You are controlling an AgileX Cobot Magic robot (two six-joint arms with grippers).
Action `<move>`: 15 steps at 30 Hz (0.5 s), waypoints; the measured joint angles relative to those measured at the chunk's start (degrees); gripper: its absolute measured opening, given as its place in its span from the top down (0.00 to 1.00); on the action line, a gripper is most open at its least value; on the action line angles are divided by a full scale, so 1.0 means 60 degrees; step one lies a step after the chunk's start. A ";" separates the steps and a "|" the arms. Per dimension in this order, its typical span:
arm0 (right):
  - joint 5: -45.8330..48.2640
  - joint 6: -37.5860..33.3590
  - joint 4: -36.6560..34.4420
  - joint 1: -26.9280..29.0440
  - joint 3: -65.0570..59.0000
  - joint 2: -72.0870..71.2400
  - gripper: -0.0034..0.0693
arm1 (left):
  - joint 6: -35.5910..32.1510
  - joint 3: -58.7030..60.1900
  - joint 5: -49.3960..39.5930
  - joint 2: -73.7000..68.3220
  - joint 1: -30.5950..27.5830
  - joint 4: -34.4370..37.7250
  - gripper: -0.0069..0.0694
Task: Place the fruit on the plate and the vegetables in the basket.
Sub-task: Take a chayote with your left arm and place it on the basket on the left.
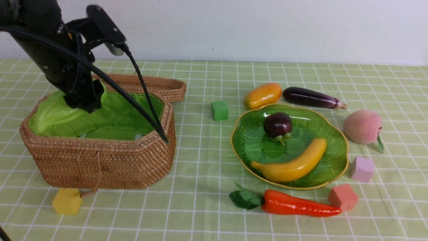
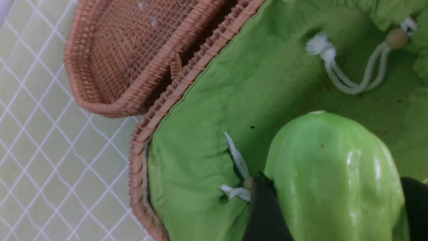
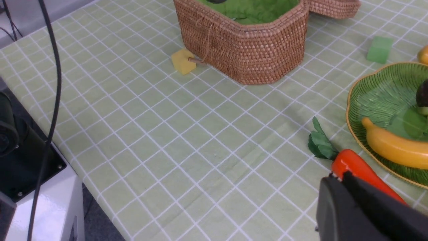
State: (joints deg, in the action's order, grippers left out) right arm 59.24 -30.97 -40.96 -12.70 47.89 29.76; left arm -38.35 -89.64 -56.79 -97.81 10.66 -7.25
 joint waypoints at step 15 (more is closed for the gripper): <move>0.0037 -0.0010 -0.0136 0.0000 0.0000 0.0000 0.91 | 0.1478 0.0008 0.0248 0.0316 0.0000 0.0243 0.07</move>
State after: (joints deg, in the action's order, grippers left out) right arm 59.46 -31.03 -41.78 -12.70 47.89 29.76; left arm -29.48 -89.59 -55.30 -95.91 10.66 -5.80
